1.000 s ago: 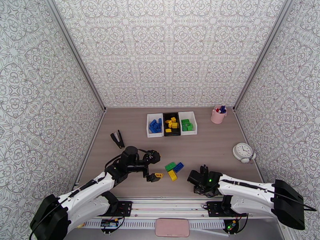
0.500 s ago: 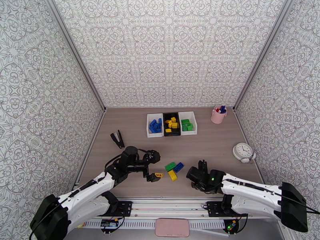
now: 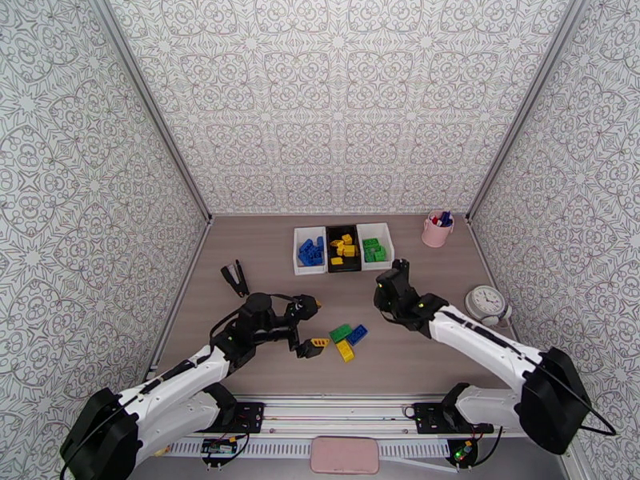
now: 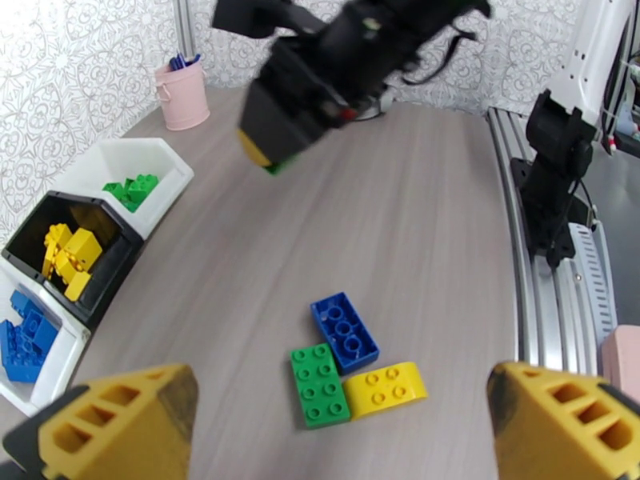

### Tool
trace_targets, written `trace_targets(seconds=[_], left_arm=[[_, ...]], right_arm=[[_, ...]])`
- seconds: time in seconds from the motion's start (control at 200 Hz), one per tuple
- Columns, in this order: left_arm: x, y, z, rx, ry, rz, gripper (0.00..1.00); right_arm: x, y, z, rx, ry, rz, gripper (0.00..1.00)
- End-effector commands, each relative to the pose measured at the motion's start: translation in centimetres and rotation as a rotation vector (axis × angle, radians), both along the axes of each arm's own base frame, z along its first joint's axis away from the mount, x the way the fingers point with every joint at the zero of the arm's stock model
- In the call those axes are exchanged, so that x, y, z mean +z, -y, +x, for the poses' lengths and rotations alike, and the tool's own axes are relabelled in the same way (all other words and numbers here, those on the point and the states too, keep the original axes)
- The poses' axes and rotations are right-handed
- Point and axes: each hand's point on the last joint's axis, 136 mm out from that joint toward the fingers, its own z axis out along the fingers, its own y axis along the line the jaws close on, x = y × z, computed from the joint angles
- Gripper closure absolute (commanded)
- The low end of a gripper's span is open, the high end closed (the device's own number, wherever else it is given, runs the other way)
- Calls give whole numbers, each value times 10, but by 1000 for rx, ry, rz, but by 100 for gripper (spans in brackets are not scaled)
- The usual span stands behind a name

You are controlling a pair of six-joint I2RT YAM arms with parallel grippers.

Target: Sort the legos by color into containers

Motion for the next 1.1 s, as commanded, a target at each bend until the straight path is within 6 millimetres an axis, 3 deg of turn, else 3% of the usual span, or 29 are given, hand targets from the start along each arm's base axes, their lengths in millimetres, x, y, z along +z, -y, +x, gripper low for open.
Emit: trace_targets(seconds=[0.0,0.27,0.52,0.7,0.785,0.935,1.095], left_arm=[[5,-3,6,46,14,-19,0],[16,-11,35,244,-22,-113,0],[26,-15,53,376,-1,-132,0],[24,-8,53,423,57,-80,0],[25,-7,52,439,64,-79,0],[16,-11,48,472,20,-38,0],[-5,-26,56,587,-121,126,0]], right_arm=[[32,-5,58,33,148,-30,63],[24,-2,146,12,154,-44,63],[4,6,184,5,126,-29,62],[-11,2,198,20,104,-26,59],[-9,0,199,32,104,-22,50],[7,-1,194,69,125,-38,28],[28,-1,169,129,153,-23,16]])
